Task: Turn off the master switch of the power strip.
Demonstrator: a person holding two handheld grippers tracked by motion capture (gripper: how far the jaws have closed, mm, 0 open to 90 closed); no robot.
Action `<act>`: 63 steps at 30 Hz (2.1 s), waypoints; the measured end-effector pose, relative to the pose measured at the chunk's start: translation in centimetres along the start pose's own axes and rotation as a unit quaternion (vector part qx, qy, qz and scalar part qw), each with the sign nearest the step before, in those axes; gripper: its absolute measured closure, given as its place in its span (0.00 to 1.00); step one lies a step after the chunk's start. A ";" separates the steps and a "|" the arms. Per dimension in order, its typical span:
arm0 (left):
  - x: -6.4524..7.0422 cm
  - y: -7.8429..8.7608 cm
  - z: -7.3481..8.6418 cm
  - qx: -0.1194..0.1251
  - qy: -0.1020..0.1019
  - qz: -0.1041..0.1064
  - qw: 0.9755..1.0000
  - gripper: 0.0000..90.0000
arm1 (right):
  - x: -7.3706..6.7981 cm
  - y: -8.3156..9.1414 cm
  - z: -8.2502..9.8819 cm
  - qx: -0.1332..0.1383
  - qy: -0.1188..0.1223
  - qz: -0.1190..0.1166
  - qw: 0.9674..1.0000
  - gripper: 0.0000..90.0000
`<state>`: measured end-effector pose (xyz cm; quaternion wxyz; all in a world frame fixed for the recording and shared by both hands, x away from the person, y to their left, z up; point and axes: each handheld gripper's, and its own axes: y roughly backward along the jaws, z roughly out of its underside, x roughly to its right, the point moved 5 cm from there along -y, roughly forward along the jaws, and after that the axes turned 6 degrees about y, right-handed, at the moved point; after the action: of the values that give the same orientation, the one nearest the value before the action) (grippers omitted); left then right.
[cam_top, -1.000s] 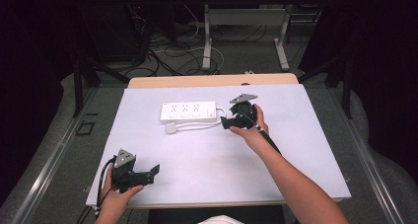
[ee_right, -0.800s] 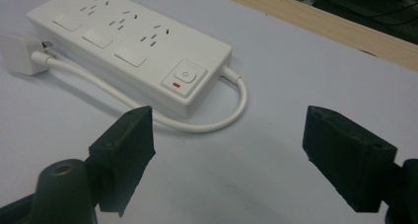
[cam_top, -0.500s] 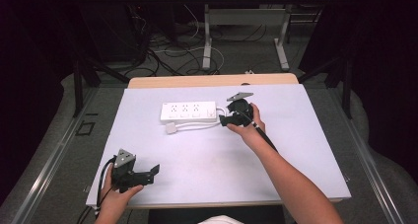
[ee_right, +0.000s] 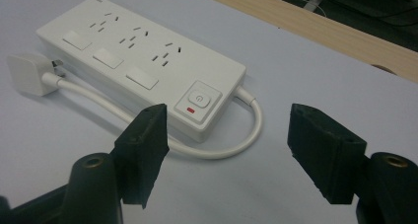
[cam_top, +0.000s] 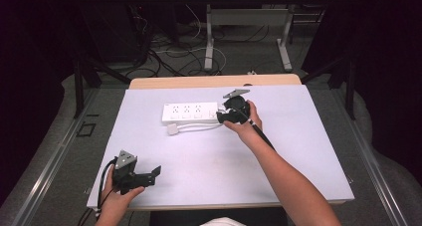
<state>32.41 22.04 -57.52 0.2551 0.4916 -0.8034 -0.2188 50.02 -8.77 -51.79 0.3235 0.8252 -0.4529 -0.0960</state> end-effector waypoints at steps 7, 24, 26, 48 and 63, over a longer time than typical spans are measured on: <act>0.0 0.0 0.0 -0.001 0.000 0.000 1.000 0.02 | -0.1 -0.6 -0.5 -0.004 -0.004 0.001 1.000 0.36; -0.2 0.0 0.0 0.004 0.001 -0.001 1.000 0.02 | -0.3 -2.2 -1.2 -0.016 -0.018 -0.005 1.000 0.44; -0.2 0.0 0.0 0.004 0.001 -0.001 1.000 0.02 | -0.3 -2.3 -1.3 -0.017 -0.024 -0.006 1.000 0.45; -0.3 0.1 0.1 0.001 0.003 0.002 1.000 0.02 | -0.6 -3.9 -1.5 -0.017 -0.038 -0.006 0.999 0.66; -0.3 0.3 0.1 0.004 0.004 0.003 1.000 0.02 | -1.5 -5.1 -2.1 -0.030 -0.020 -0.019 0.999 0.97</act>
<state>32.30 22.45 -57.45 0.2570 0.4910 -0.8048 -0.2128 53.62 -4.64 -53.50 0.3375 0.8212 -0.4407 -0.1322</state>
